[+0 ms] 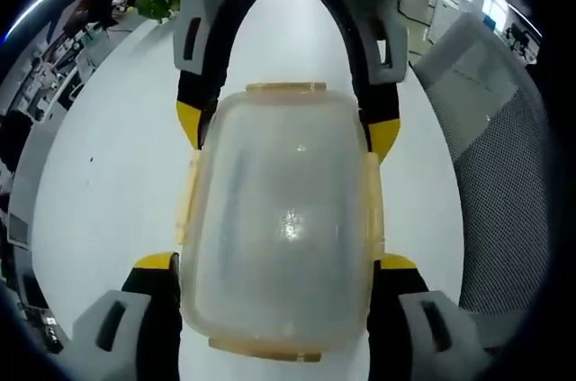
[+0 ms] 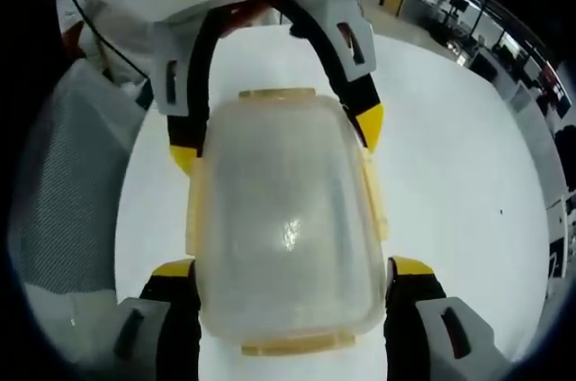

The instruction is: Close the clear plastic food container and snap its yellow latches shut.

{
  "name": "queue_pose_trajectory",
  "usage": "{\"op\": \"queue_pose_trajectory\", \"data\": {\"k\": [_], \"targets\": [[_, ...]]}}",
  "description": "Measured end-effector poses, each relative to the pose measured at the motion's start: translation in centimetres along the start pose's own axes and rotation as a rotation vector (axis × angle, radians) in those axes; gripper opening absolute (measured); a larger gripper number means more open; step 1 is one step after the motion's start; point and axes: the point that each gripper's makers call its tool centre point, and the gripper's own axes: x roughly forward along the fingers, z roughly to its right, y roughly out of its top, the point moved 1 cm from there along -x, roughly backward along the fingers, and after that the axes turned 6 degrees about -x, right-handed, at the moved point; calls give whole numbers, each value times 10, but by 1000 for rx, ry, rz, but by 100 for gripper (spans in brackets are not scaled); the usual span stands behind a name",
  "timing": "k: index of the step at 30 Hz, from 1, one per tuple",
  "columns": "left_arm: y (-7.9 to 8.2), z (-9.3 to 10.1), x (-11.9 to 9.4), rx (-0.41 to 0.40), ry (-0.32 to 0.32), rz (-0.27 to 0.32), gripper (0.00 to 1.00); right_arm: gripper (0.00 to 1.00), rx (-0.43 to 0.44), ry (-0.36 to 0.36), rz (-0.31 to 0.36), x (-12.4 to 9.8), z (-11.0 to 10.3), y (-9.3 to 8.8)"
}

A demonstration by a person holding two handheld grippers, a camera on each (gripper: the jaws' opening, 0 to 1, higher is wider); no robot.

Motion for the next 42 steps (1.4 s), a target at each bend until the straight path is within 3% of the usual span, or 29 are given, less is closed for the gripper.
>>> {"op": "queue_pose_trajectory", "data": {"k": [42], "targets": [[1,-56,6,-11,5,-6,86,86,4,-1,-3,9,57,2]]}}
